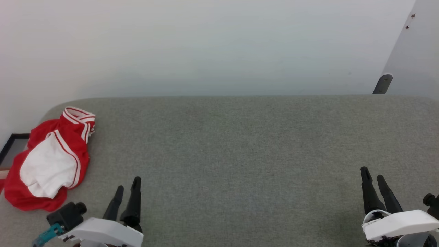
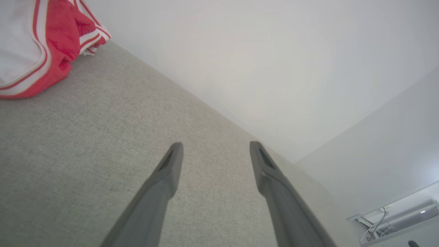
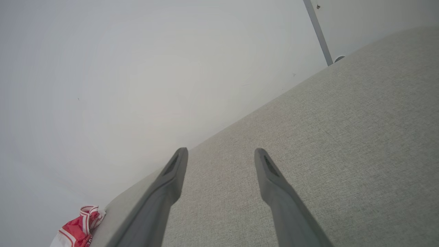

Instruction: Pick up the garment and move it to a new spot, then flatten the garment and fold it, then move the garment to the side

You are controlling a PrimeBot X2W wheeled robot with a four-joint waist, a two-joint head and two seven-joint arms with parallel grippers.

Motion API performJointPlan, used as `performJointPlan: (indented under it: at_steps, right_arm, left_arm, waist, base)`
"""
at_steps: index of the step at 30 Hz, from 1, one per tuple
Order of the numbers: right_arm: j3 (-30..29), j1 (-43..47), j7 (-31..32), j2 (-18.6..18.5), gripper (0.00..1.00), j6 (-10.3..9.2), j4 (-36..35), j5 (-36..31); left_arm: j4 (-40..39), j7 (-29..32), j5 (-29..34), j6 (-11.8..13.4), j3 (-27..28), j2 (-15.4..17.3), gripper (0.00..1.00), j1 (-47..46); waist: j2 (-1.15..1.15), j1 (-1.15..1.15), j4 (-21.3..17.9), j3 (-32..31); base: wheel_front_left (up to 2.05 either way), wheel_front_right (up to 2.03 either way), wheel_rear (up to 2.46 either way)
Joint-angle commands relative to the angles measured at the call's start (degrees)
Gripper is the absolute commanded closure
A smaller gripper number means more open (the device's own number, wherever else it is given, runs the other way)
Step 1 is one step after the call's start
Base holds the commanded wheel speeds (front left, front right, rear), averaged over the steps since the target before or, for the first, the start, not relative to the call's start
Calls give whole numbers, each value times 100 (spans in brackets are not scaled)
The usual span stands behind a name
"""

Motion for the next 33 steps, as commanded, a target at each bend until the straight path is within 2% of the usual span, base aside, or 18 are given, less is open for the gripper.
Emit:
performJointPlan:
  at_steps: [1,16,33]
  right_arm:
    - [-17,-118,-55,7,0,3,-99,-223]
    - [-103,-129,-190,37,0,4,-203,-1218]
    - [-175,-114,-304,58,0,4,-314,-2131]
  left_arm:
    - [-106,-63,185,43,-32,85,0,-95]
    - [-315,-300,1020,173,-151,232,0,4]
    - [-348,-514,1727,130,-202,294,0,82]
  waist:
    - [0,0,3,-9]
    - [0,0,-6,-68]
    - [0,0,-27,-138]
  base:
    - [0,0,0]
    - [0,0,0]
    - [0,0,0]
